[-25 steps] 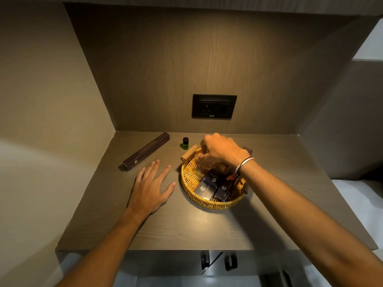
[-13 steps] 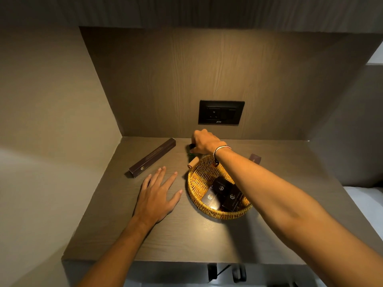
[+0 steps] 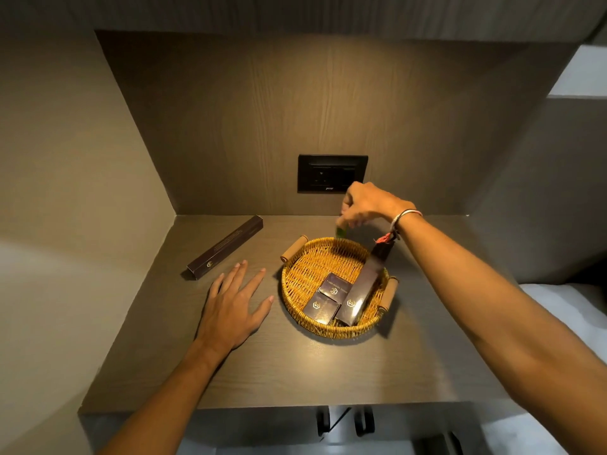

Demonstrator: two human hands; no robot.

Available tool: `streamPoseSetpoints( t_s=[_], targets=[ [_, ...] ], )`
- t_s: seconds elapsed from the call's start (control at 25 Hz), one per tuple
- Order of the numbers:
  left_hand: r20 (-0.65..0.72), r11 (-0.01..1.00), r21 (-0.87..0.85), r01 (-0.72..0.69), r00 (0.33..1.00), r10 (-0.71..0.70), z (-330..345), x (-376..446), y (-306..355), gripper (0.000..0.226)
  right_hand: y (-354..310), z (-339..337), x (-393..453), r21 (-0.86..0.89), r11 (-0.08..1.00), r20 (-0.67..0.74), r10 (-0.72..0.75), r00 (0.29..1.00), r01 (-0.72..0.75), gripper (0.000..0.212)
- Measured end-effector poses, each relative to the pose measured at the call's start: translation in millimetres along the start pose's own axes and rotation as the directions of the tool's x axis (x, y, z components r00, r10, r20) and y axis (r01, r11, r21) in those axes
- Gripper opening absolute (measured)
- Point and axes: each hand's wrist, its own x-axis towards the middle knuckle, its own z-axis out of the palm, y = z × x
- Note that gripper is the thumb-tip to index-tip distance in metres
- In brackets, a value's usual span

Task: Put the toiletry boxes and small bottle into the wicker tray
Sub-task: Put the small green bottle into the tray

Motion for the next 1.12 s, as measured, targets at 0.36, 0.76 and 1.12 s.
streamPoseSetpoints(
  t_s=[0.36, 0.76, 1.12],
  targets=[
    [0.035, 1.000, -0.025, 0.014, 0.999, -0.013, -2, 1, 1, 0.074, 15, 29, -5, -0.246, 0.969, 0.119, 0.023, 0.993, 0.007, 0.032],
    [0.050, 1.000, -0.009, 0.026, 0.998, -0.026, 2, 2, -2, 0.072, 20, 33, -1, -0.245, 0.969, 0.032, -0.012, 0.999, 0.019, 0.040],
    [0.054, 1.000, 0.000, 0.024, 0.998, -0.024, 2, 3, -2, 0.070, 21, 24, -14, -0.116, 0.991, 0.000, -0.067, 0.998, 0.067, 0.037]
  ],
)
